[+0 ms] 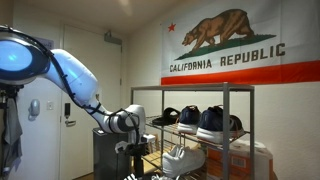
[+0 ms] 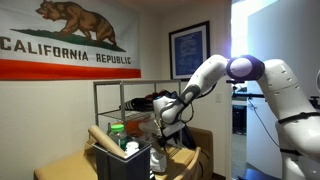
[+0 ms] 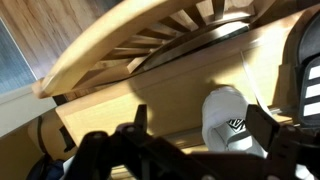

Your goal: Move a white shoe to the bottom shelf

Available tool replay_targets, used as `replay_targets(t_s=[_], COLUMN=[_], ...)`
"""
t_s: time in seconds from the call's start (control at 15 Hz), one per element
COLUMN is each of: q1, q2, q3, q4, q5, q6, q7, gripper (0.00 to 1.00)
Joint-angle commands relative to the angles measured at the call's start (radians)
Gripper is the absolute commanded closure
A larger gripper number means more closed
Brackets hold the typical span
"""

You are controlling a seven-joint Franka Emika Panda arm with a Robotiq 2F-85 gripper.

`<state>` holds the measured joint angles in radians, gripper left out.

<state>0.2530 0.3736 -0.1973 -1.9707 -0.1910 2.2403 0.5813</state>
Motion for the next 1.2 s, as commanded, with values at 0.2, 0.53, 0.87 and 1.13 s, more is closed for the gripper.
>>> replay_targets(t_s=[0.2,0.53,0.87,1.13], q1=[-0.108,-0.159,-0.191,-0.196], q2=[-0.182,-0.270,-0.301,-0.284], q3=[0.120,0.177,0.196,0.198], q4=[0.003,0.004,0.008,0.013], q5=[0.038,0.119,0.228,0.228], q6=[-0.222,-0.263,-0.269,-0.247], q7=[-0.201,-0.386,-0.575,-0.580], gripper=[0.00,0.00,0.00,0.00])
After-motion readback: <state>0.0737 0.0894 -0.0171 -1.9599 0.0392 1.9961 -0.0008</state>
